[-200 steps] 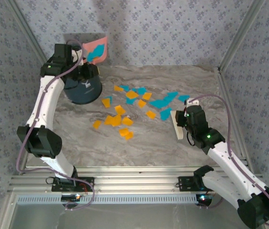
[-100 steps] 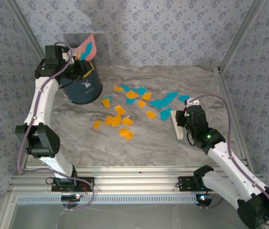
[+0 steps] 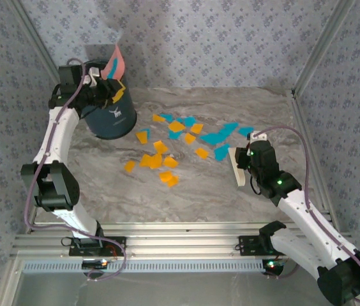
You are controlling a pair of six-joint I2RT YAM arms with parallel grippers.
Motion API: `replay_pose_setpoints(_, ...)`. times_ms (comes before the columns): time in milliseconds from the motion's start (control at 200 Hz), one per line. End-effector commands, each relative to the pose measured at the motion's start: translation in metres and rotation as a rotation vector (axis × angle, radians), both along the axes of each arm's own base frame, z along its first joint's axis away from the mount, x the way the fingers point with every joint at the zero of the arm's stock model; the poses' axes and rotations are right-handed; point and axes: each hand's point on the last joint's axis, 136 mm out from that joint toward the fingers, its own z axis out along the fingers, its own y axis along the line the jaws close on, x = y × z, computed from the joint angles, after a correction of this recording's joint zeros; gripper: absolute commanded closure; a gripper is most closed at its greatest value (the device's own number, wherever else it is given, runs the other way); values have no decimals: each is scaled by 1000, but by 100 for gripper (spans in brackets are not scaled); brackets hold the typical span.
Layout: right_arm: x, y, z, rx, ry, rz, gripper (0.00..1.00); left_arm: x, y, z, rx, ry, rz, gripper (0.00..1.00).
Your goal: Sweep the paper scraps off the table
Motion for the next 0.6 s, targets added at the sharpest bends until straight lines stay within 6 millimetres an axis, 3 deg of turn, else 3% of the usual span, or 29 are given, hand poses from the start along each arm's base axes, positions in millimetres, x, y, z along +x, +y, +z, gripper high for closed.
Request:
replay_pose_setpoints(0, 4, 1, 12, 31, -35, -6, 100, -2, -1, 36, -93, -87, -2, 100)
replay_pose_setpoints(595, 3, -1, 7, 30, -23, -14, 100, 9, -1, 45, -315, -80, 21, 100)
